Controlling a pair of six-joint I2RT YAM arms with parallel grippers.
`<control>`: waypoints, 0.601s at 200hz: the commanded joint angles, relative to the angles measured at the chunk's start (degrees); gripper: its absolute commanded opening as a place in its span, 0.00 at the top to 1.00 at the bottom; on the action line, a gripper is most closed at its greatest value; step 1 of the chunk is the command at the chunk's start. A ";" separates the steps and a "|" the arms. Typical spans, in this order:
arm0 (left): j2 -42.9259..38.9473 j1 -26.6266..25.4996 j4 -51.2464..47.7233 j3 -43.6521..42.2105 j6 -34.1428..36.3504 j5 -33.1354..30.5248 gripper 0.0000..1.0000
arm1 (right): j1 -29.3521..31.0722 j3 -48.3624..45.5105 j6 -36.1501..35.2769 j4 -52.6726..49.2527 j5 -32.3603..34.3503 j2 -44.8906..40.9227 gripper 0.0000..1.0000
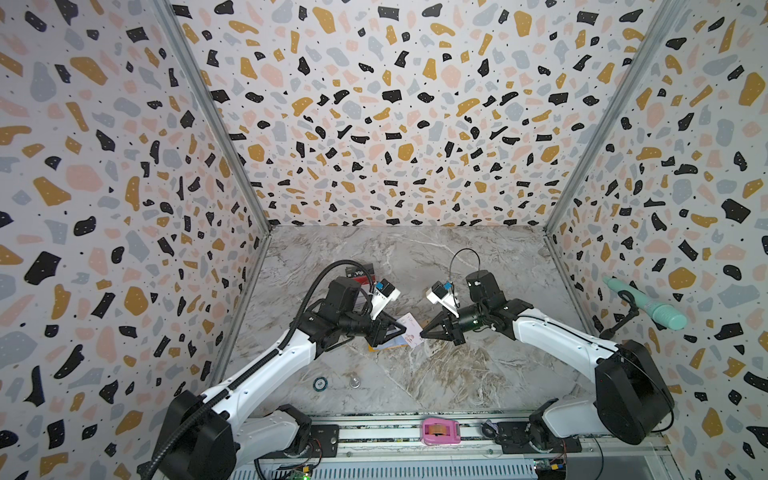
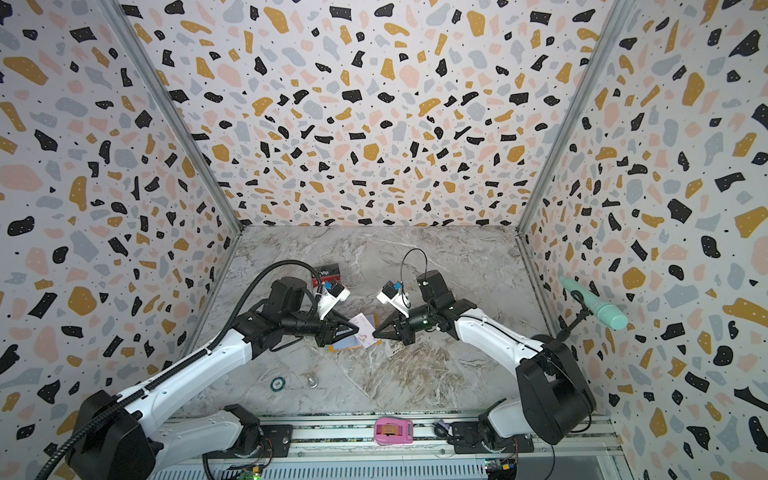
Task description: Take the credit cards out of the card holder
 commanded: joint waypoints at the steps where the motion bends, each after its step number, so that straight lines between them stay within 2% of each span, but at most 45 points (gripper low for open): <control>1: 0.65 0.27 -1.69 2.10 1.44 4.26 0.77 | 0.37 0.67 -1.15 1.21 -2.68 0.17 1.00; 76: -1.34 0.27 -0.09 2.36 0.47 7.51 0.79 | 0.50 0.20 -2.32 1.24 -3.42 0.84 1.00; 120: -2.06 0.27 -0.26 2.49 -0.24 9.06 0.90 | 0.62 -0.13 -2.32 1.36 -3.67 0.22 1.00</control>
